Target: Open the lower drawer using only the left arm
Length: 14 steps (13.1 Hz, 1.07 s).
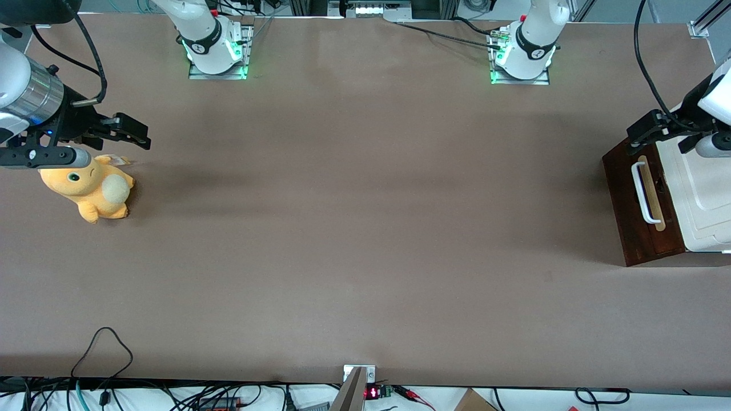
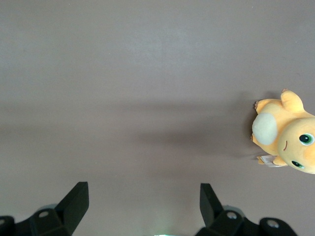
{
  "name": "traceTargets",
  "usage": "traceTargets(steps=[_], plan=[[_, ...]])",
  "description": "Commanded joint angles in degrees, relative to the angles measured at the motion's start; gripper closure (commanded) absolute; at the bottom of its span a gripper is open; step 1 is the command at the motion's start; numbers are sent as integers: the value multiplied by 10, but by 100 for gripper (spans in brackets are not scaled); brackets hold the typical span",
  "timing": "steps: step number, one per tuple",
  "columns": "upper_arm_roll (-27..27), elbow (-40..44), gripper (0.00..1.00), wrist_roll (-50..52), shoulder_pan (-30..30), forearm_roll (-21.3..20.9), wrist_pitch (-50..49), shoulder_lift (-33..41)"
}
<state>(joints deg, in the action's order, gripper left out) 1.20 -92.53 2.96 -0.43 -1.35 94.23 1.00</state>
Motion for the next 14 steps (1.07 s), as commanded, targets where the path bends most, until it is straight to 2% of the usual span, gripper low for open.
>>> traceTargets(steps=[1, 12, 14], plan=[[1, 18, 0, -18, -4, 11, -33, -5], [0, 16, 0, -45, -4, 15, -50, -6], [1, 10, 0, -48, -4, 5, -53, -6]])
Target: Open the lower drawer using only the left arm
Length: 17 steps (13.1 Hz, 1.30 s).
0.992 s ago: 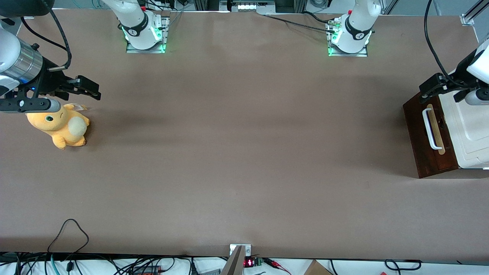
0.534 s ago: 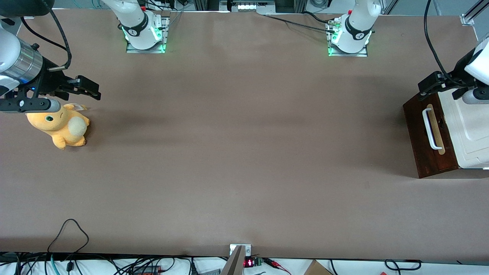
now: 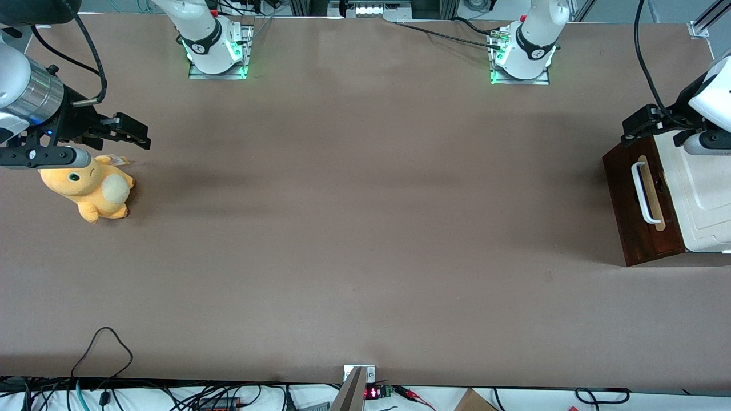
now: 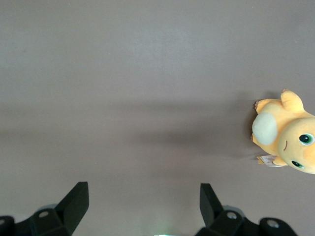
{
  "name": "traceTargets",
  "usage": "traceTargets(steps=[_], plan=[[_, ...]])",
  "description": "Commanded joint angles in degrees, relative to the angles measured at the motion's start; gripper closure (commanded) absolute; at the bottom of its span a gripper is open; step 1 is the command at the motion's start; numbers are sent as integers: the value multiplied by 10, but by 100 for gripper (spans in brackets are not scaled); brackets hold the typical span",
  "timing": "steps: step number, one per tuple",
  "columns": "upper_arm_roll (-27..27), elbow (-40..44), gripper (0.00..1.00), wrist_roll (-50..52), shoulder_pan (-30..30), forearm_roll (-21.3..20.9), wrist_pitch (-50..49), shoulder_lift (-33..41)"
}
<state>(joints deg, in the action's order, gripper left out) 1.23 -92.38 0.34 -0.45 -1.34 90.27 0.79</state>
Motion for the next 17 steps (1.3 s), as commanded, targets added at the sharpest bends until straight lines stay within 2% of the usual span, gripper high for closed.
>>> traceTargets(steps=[1, 3, 5, 7, 8, 11, 14, 16, 17], plan=[[6, 7, 0, -20, -3, -24, -14, -4], [49, 1, 0, -6, -3, -141, -19, -10], [72, -22, 0, 35, -3, -215, -26, -20], [114, -67, 0, 98, -3, -324, -26, -32], [132, -95, 0, 150, -3, -365, -26, -39], [157, -181, 0, 271, -1, -473, -30, -67], [158, -244, 1, 337, 1, -557, -29, -114], [158, -282, 1, 413, 2, -608, -24, -150], [158, -313, 1, 456, 2, -647, -17, -164]])
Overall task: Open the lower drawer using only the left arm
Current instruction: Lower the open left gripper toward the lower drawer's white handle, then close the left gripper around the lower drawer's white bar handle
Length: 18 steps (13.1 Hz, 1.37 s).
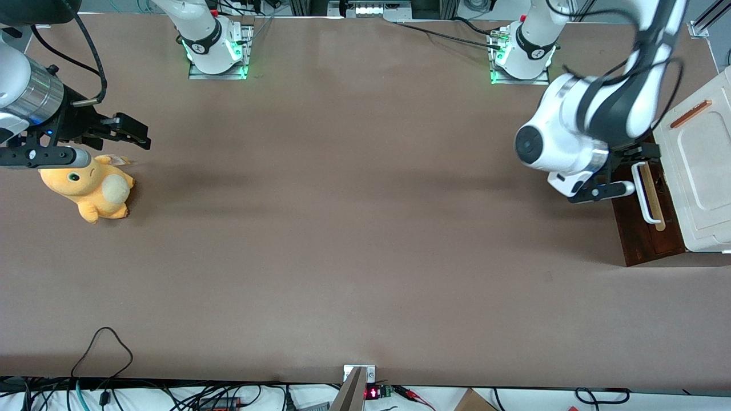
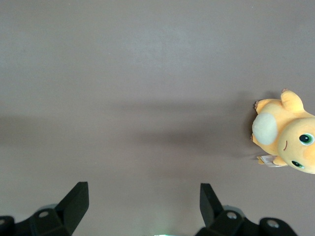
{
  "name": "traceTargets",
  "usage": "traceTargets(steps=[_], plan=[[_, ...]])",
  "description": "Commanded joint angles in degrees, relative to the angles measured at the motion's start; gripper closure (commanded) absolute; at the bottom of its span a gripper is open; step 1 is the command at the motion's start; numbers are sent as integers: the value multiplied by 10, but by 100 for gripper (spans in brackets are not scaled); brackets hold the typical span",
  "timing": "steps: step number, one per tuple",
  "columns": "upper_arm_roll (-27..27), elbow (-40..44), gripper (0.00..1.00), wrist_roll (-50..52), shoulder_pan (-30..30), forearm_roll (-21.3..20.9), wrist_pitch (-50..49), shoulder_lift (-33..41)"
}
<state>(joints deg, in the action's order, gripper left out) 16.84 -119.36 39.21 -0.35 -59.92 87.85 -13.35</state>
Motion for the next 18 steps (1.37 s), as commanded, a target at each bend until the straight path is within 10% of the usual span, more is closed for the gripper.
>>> traceTargets(steps=[1, 18], plan=[[2, -60, 1, 83, 0, -84, 14, -33], [-91, -51, 18, 156, -14, -239, 129, -125]])
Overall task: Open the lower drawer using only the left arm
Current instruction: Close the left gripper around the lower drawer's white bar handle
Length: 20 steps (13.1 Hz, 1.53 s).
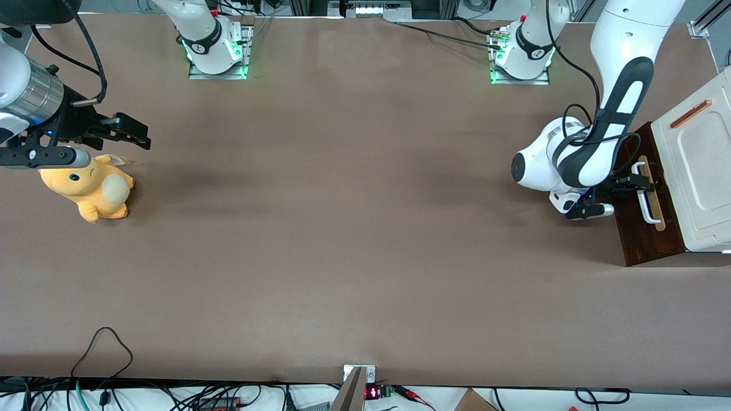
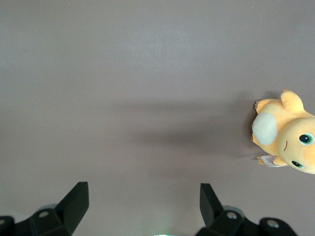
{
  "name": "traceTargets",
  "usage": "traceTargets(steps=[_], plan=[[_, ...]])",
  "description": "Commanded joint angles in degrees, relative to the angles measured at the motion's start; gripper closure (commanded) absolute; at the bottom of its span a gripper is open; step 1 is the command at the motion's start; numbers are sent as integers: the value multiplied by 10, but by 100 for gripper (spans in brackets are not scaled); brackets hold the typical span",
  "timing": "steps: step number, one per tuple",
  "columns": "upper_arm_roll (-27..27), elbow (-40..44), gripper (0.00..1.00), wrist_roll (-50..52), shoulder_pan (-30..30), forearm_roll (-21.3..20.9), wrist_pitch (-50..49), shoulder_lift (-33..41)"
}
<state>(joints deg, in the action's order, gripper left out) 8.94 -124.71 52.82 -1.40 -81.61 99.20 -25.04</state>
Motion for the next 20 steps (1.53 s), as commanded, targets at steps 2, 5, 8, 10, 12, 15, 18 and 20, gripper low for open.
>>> traceTargets(steps=[2, 5, 8, 10, 12, 15, 18, 20], plan=[[-11, 2, 18, 21, -2, -21, 10, -8], [-12, -4, 23, 21, -1, -23, 6, -5], [-12, -18, 34, 40, 3, -24, -16, -3], [-12, -31, 35, 62, 3, -41, -27, -1], [-12, -42, 37, 86, 3, -52, -29, 0], [-12, -44, 51, 87, 3, -52, -33, 0], [-12, -47, 72, 88, 3, -52, -33, 1], [-11, -46, 83, 88, 3, -52, -32, 2]])
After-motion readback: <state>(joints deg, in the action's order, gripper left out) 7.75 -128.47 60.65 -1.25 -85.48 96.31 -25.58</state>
